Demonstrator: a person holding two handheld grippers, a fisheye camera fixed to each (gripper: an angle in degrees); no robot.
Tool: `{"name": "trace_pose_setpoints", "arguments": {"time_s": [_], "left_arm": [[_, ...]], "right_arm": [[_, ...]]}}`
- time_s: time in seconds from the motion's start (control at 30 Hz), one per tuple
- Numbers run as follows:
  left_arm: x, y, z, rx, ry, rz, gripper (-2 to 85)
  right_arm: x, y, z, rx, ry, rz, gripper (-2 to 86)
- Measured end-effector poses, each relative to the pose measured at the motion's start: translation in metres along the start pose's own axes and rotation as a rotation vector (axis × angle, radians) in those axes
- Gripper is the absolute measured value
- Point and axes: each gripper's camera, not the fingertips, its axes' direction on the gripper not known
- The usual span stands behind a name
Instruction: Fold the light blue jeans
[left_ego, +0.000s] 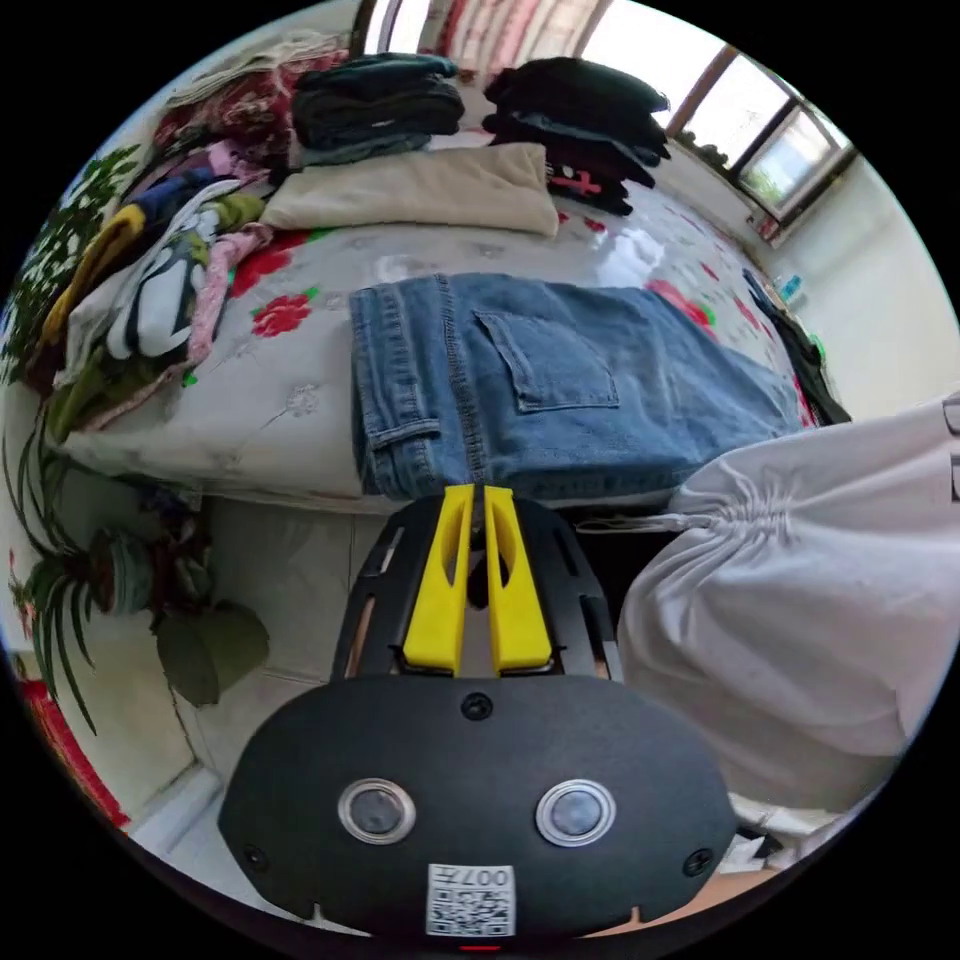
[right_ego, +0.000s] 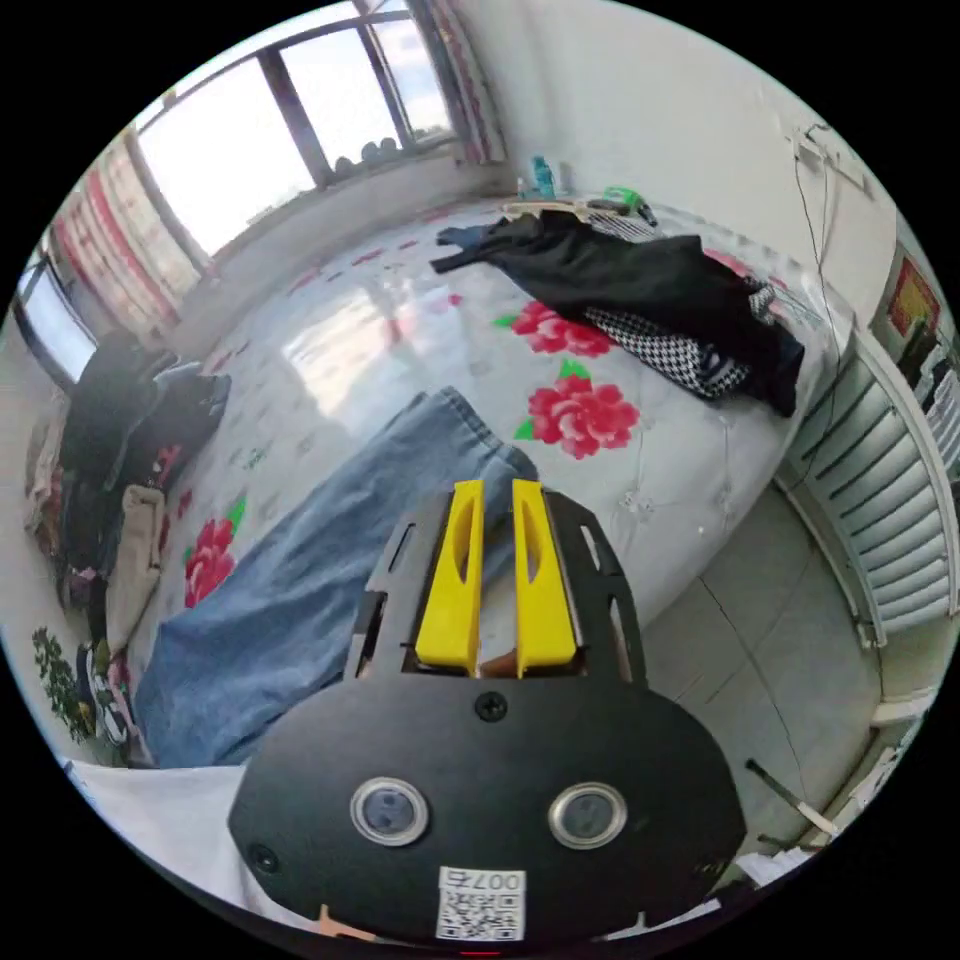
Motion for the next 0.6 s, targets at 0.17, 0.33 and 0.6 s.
{"name": "trace_pose_setpoints", "arguments": {"time_s": [0.17, 0.33, 0.6], "left_arm": [[-0.024, -0.013, -0.036, 0.188, -0.039, -0.158, 3.2], [-0.014, -0.067, -0.015, 0.239, 0.063, -0.119, 7.8], [-0.013, -0.064, 0.044, 0.017, -0.001, -0.097, 6.5]], "right_arm": [[-0.183, -0.017, 0.026, -0.206, -0.594, -0.579, 5.9], [-0.374, 0.033, 0.081, -0.329, -0.764, -0.991, 7.0], [-0.48, 0.132, 0.164, -0.883, -0.81, -1.234, 8.1]]}}
